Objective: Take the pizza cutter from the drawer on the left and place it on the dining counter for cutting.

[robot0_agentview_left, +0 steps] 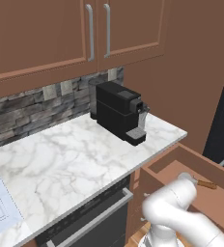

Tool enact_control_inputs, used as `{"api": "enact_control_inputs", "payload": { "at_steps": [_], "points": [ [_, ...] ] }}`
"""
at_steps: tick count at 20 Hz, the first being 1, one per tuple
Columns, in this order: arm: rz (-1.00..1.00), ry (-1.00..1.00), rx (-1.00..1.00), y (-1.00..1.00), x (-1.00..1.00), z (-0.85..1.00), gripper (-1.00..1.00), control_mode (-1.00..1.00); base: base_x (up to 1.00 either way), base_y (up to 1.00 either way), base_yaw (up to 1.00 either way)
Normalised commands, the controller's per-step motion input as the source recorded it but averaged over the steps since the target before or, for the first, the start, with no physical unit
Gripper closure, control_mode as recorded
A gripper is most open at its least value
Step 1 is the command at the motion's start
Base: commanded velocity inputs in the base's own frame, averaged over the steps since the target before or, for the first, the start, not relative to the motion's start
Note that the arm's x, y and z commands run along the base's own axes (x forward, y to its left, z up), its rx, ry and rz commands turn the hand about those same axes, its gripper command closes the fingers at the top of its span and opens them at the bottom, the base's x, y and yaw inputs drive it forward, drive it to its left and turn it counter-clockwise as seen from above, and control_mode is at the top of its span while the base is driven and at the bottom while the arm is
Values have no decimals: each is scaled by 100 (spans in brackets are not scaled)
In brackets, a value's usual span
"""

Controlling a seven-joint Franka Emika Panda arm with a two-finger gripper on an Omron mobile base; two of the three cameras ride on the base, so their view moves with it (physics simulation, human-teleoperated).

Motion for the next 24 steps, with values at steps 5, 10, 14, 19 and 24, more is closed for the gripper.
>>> {"api": "enact_control_inputs", "payload": {
  "at_steps": [5, 10, 14, 19, 24],
  "points": [
    [0, -11, -22, 81, 8, 48, -100, -100, 0, 0, 0],
    [1, -9, -34, 100, 0, 23, -100, -100, 0, 0, 0],
    [1, -2, -29, 94, 0, 34, -100, -100, 0, 0, 0],
    [0, 0, -16, 70, 0, 53, -100, -100, 0, 0, 0],
    [-1, 2, -10, 56, 16, 54, -100, -100, 0, 0, 0]
  ]
}}
